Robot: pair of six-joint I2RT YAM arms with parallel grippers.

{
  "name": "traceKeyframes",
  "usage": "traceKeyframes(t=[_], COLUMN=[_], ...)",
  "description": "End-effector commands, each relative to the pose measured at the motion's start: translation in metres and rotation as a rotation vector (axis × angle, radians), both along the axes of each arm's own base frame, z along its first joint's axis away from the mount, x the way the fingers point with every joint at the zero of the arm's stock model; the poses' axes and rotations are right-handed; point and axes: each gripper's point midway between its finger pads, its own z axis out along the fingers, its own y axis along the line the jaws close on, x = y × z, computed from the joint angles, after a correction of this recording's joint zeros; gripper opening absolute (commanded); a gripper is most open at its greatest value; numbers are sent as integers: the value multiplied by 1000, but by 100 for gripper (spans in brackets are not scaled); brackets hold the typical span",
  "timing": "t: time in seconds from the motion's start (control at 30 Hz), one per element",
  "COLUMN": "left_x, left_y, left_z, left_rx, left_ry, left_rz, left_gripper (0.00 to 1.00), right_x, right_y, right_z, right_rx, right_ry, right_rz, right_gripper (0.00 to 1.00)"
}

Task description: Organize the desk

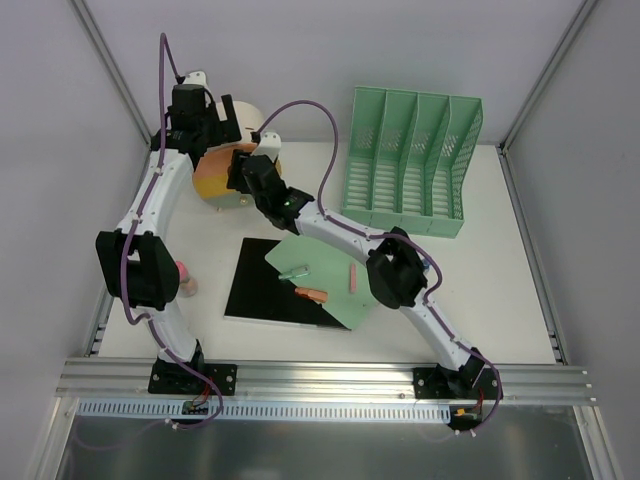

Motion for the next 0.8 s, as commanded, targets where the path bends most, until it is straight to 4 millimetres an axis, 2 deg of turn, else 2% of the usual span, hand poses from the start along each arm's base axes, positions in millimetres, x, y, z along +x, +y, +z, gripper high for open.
traceKeyframes(t=[0.0,0.07,0.33,0.53,0.77], left_x=[-22,-23,-28,-32,-34], left_y=[-7,-7,-12,-15,-17], left_z=[-2,-2,-1,-3,-4], left_rx=[0,-1,-6,-4,6], left_ry=[58,59,65,70,72], left_rz=[-33,-34,-42,-45,-47], left_gripper=[96,96,96,96,96], right_x=[-2,-4,-1,2,1], right_y=[-1,-1,-4,-11,-10], right_z=[57,63,66,65,70], right_rx=[110,123,125,113,131], right_ry=[-90,-100,-109,-112,-120], right_rz=[-38,-38,-61,-100,-105], right_gripper=[60,60,60,56,51])
